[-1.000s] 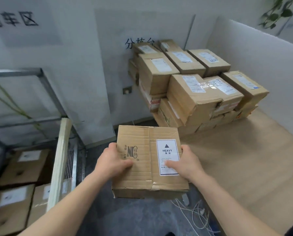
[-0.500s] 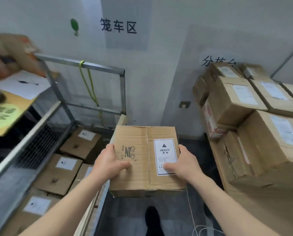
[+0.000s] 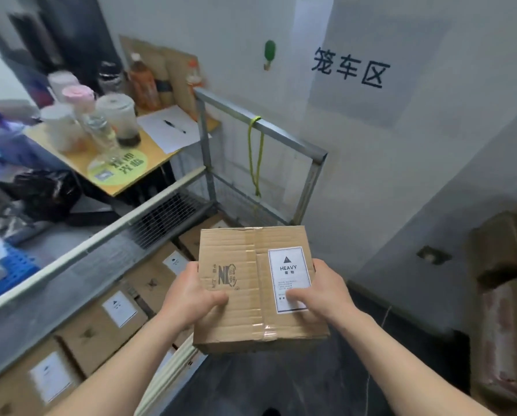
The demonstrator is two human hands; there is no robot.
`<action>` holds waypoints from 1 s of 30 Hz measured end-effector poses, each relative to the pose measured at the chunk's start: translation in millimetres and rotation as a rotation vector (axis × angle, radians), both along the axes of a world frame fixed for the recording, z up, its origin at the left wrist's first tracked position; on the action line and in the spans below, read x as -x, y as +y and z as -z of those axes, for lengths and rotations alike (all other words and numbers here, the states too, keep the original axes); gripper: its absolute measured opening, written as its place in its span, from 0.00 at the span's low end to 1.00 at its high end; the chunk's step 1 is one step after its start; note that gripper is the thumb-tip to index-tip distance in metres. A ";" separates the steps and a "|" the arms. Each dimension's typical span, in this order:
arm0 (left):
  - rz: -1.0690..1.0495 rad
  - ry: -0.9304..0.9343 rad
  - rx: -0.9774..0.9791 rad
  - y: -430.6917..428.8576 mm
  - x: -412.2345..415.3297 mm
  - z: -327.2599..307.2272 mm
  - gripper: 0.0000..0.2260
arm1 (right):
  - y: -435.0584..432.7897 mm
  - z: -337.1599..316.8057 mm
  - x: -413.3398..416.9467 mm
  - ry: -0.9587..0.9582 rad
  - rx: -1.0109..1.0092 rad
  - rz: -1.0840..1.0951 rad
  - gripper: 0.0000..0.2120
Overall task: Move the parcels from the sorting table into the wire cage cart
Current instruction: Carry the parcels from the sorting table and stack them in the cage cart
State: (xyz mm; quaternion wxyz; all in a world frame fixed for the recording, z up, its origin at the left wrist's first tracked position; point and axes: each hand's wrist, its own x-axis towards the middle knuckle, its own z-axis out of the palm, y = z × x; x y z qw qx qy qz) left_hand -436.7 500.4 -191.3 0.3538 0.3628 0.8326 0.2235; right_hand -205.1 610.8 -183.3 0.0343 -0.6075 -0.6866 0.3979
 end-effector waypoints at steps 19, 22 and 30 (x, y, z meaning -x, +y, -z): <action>-0.327 -0.172 0.064 40.1 108.8 66.9 0.26 | 108.9 43.4 166.3 -0.155 0.003 -0.278 0.24; -0.346 -0.188 0.079 48.9 124.8 79.3 0.26 | 121.8 52.3 186.8 -0.174 0.003 -0.313 0.23; -0.439 -0.219 0.106 79.4 152.8 126.0 0.25 | 164.3 94.0 231.3 -0.237 0.017 -0.396 0.21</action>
